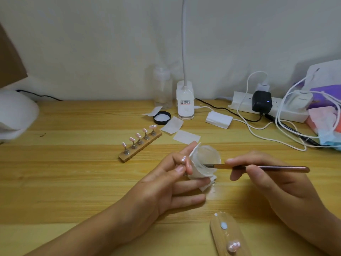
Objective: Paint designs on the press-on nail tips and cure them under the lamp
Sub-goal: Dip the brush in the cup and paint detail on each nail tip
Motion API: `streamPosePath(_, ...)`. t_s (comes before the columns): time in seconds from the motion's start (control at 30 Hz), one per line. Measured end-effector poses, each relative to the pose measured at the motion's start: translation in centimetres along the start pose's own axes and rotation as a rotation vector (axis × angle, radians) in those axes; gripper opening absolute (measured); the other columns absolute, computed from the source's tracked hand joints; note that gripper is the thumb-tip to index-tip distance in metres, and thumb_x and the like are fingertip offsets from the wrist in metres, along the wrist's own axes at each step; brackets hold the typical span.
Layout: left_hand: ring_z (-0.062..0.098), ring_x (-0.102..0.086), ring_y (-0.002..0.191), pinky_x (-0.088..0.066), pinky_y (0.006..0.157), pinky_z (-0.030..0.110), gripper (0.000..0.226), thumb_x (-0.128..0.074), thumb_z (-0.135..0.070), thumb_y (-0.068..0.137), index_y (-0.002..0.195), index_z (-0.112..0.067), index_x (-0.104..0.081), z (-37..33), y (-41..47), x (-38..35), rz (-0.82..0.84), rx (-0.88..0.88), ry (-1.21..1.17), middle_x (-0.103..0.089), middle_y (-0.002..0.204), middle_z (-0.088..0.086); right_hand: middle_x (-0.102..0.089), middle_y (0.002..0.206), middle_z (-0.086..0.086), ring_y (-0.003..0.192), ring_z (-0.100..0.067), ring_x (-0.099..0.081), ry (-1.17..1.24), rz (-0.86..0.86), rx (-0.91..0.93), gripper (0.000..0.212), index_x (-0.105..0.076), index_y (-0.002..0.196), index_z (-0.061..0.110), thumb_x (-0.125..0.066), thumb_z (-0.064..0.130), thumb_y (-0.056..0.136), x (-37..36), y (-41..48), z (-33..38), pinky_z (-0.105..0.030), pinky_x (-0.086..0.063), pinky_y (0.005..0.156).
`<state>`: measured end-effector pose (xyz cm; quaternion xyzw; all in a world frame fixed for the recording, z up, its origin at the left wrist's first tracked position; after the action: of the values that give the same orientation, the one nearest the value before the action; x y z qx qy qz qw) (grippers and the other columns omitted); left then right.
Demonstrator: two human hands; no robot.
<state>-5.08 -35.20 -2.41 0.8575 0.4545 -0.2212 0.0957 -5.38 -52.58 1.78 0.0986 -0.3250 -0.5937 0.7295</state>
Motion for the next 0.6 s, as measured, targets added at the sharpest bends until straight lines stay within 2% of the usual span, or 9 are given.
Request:
streamPosePath(0.23,0.035,-0.056,0.125,-0.049,0.101,0.047,0.011,-0.054,-0.027,0.091,0.085,-0.025,-0.063,-0.2,0.1,-0.2,0.014,-0.018,0.018,-0.042,0.149,-0.021,-0.065,0.086,0.008,0.077,-0.012,-0.062,-0.028,-0.083,0.063,0.023,-0.067,0.104,0.013,-0.047,0.020,0.092,0.8,-0.4,0.7,-0.021,-0.049,0.075)
streamPosePath(0.37,0.036,-0.056,0.125,-0.047,0.103,0.047,0.012,-0.054,-0.028,0.091,0.086,-0.026,-0.064,-0.1,0.1,-0.3,0.019,-0.023,0.048,-0.043,0.148,-0.020,-0.064,0.086,0.014,0.075,-0.012,-0.060,-0.105,-0.048,0.110,0.022,-0.068,0.097,0.011,-0.049,0.018,0.092,0.5,-0.4,1.1,-0.023,-0.045,0.074)
streamPosePath(0.43,0.035,-0.057,0.124,-0.048,0.103,0.044,0.012,-0.053,-0.027,0.091,0.086,-0.026,-0.064,-0.2,0.1,-0.4,0.023,-0.030,0.056,-0.043,0.149,-0.018,-0.065,0.088,0.018,0.078,-0.011,-0.060,-0.141,-0.042,0.124,0.023,-0.069,0.097,0.012,-0.051,0.026,0.096,0.4,-0.4,1.2,-0.026,-0.045,0.076)
streamPosePath(0.5,0.034,-0.057,0.124,-0.049,0.101,0.041,0.013,-0.053,-0.027,0.091,0.085,-0.026,-0.065,-0.2,0.1,-0.5,0.026,-0.037,0.059,-0.044,0.148,-0.017,-0.065,0.089,0.018,0.079,-0.012,-0.061,-0.160,-0.038,0.124,0.033,-0.069,0.097,0.014,-0.048,0.039,0.101,0.3,-0.4,1.2,-0.028,-0.045,0.076)
streamPosePath(0.6,0.033,-0.058,0.123,-0.049,0.101,0.040,0.014,-0.053,-0.027,0.090,0.085,-0.027,-0.066,-0.2,0.1,-0.6,0.023,-0.042,0.076,-0.044,0.148,-0.018,-0.064,0.086,0.016,0.079,-0.013,-0.062,-0.181,-0.038,0.106,0.037,-0.069,0.098,0.016,-0.045,0.044,0.101,0.2,-0.4,1.1,-0.034,-0.045,0.075)
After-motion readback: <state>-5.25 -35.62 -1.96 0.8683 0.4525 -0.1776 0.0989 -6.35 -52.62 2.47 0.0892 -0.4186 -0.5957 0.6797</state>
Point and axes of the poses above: each hand's wrist, its own y-axis towards the middle knuckle, its own x-axis out of the back of the hand, z = x × y, the point moved 8 cm from there along y, towards the middle knuckle
